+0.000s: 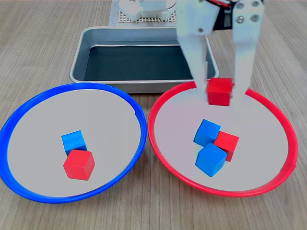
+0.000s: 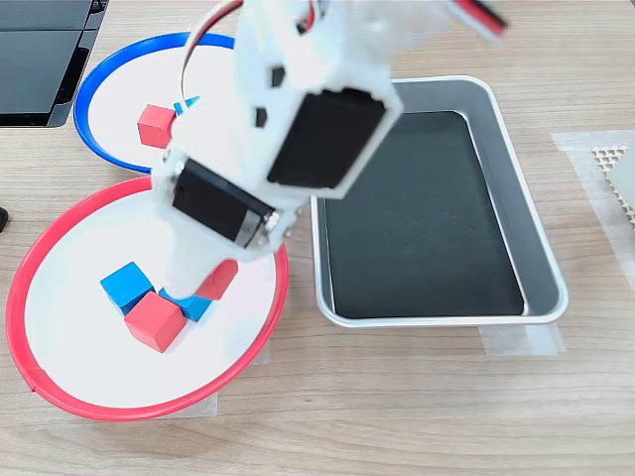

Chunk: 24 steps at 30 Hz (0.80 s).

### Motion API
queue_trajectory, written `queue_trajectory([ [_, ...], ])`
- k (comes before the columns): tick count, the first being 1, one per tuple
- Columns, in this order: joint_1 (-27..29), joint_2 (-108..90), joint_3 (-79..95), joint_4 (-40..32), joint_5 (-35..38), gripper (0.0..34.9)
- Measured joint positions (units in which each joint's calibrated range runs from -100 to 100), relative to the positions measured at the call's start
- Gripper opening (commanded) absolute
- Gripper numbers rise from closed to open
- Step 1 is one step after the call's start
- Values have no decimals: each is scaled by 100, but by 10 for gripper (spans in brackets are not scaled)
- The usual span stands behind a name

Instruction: Relocate any misplaced blocks to their matching dishes.

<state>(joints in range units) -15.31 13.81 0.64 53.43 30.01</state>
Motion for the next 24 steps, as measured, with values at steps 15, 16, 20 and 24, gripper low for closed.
queue_trajectory([
  [15, -336, 759, -426, -163, -190, 4],
  [16, -354, 784, -445, -163, -190, 4],
  [20, -381, 1006, -653, -163, -190, 4],
  [24, -301, 1194, -808, -163, -190, 4],
])
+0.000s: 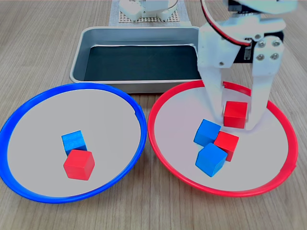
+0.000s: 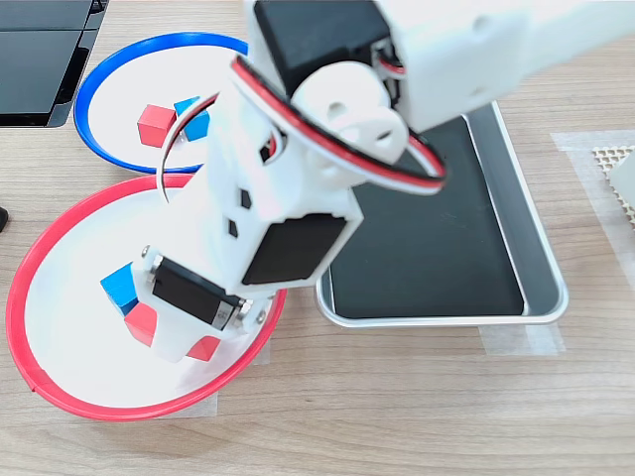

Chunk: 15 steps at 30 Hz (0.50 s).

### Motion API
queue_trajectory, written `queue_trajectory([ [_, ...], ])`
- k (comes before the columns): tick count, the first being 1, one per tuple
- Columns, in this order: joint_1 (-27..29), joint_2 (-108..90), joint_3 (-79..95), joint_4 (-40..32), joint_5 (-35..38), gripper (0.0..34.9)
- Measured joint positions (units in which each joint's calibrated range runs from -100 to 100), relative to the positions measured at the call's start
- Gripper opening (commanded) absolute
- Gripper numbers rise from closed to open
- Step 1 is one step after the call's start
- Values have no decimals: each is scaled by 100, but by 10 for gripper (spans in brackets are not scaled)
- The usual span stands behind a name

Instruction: Relocate any misplaced blocks to their matching dishes.

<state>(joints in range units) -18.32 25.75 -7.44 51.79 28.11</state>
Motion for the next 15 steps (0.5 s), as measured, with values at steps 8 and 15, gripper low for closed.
queue_trajectory([
  [8, 0, 367, -381, 0, 44, 56],
  [15, 0, 418, -581, 0, 234, 108],
])
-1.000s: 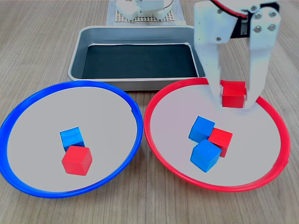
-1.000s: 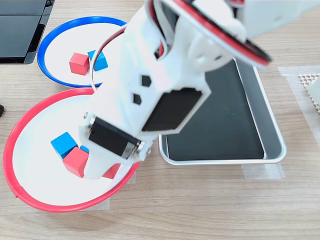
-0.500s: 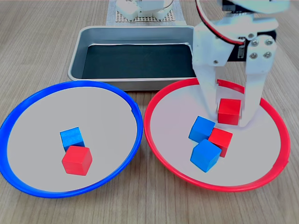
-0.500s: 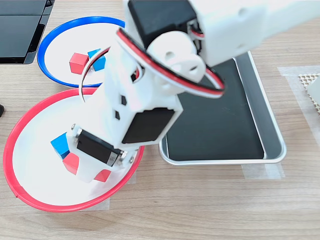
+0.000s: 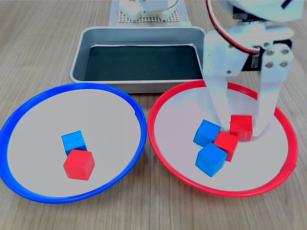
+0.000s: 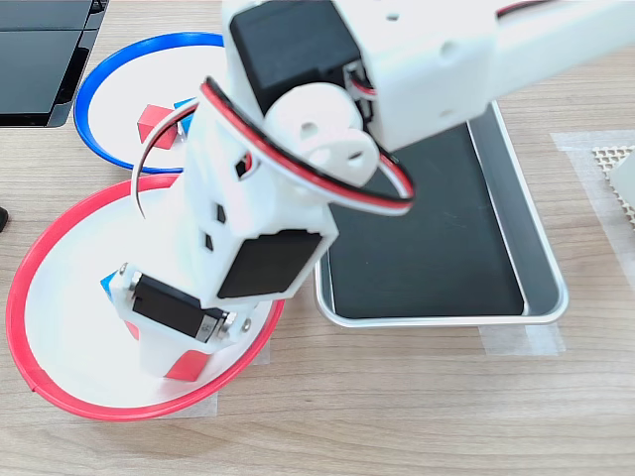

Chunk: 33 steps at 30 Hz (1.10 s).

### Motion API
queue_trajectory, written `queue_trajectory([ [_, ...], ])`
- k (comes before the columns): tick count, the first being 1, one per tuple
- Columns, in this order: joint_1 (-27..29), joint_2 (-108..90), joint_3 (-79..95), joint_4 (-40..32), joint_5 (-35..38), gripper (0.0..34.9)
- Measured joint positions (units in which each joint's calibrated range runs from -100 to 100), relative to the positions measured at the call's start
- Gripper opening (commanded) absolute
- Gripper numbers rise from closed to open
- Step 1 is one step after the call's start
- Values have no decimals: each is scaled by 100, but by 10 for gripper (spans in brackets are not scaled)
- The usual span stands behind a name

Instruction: Relocate any misplaced blocks to their matching dishes.

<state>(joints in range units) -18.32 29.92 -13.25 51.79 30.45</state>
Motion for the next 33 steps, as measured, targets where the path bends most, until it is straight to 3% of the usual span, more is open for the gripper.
queue_trajectory([
  [12, 177, -128, -82, -8, 200, 112],
  [28, 796, -1688, 1316, -114, 601, 91],
  [33, 832, -1731, 1388, -237, 493, 113],
])
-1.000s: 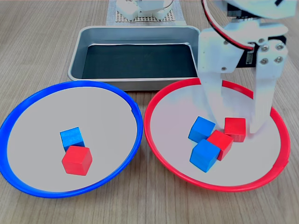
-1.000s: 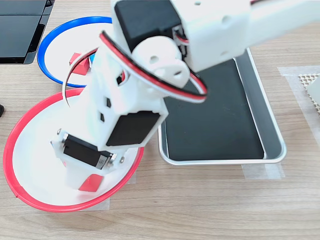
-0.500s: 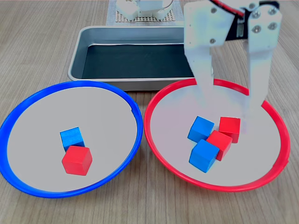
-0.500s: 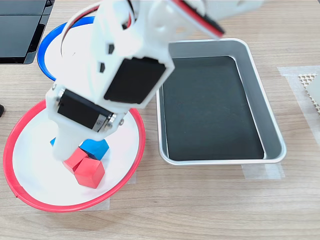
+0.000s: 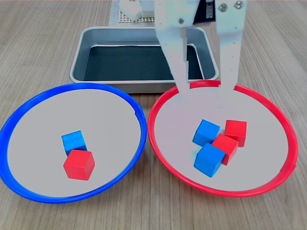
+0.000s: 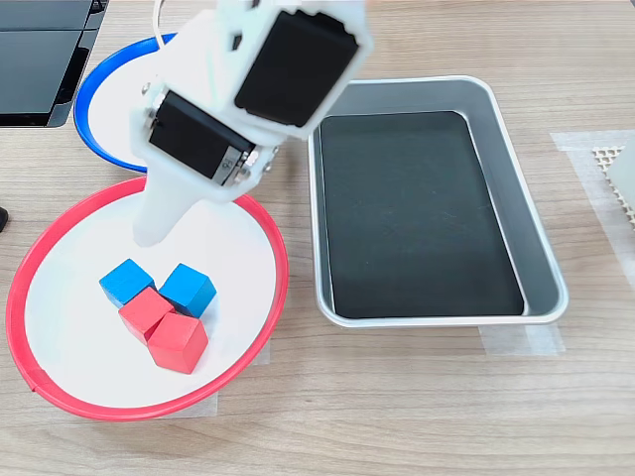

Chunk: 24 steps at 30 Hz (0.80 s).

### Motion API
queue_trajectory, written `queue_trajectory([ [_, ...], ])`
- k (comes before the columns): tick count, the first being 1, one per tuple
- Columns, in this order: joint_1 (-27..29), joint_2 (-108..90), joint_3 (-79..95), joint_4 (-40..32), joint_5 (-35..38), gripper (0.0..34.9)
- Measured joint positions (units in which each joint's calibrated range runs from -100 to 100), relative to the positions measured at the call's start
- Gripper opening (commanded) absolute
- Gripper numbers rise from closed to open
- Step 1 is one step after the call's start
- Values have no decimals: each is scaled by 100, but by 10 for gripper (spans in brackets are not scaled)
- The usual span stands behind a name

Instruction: Relocate any misplaced blocks to their matching dishes.

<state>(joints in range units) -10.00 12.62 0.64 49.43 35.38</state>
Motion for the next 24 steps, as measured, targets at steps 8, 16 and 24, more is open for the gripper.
queue_trajectory([
  [8, 88, 494, -617, -8, -249, 108],
  [16, 62, 1398, -1633, 90, -742, 124],
  [24, 44, 2336, -2704, 571, -1099, 135],
])
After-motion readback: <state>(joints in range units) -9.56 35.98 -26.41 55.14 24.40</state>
